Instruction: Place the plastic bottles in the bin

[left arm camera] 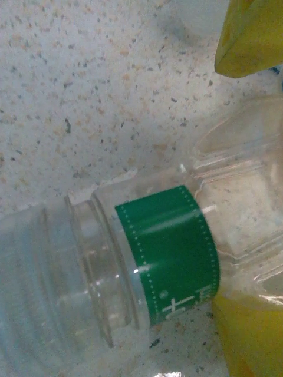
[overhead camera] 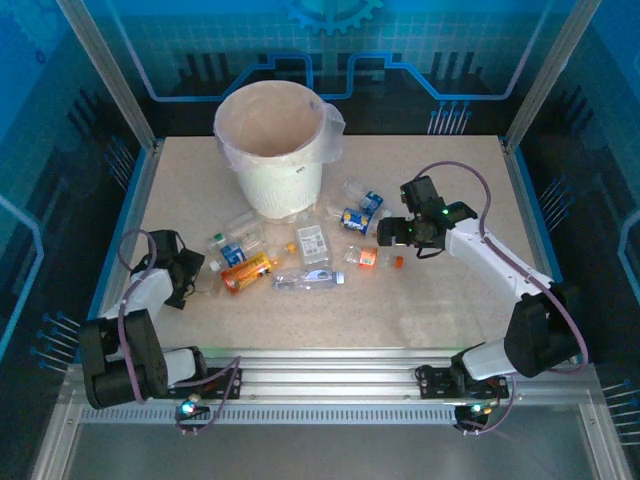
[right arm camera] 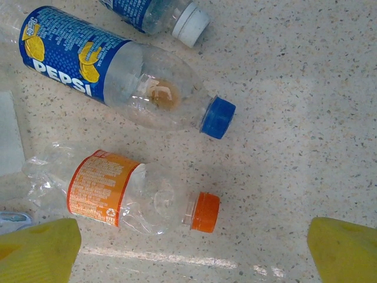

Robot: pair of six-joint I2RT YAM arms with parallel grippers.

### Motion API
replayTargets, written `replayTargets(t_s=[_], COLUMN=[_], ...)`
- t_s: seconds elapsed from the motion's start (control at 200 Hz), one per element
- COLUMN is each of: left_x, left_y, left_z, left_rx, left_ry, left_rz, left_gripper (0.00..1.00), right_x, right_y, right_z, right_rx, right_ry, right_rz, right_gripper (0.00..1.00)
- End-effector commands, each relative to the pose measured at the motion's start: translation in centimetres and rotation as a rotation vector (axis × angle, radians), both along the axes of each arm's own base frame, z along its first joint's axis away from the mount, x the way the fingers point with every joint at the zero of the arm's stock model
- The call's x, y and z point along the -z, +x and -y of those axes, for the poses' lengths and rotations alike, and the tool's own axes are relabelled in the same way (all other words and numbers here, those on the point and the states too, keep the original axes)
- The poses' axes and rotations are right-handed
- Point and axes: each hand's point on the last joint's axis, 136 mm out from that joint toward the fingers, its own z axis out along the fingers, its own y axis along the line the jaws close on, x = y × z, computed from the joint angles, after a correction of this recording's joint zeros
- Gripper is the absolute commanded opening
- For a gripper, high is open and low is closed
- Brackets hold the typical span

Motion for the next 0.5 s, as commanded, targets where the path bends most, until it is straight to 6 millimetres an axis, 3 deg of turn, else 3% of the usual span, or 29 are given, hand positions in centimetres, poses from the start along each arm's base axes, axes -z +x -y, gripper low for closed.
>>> replayTargets(t_s=[0.0, 0.265, 0.495], left_x=[0.5, 1.4, 0.0], left_y=[0.7, 0.9, 1.6], left_z=[0.0, -0.2, -0.9], left_rx=[-0.023, -0.040, -0.033], left_ry=[-0.033, -0.041, 0.006], left_rz=[0.012, 0.001, 0.028], left_gripper=[0.92, 0.74, 0.55], right_x=[-0.4, -0.7, -1.1], right_y=[-0.1, -0.2, -0.3], right_z=[0.4, 0.4, 0.7], right_rx=[0.018, 0.025, 0.043], right_ry=[0.020, 0.028, 0.038], right_rz=[0.007, 0.012, 0.022], right_gripper=[1.00, 1.00, 1.00])
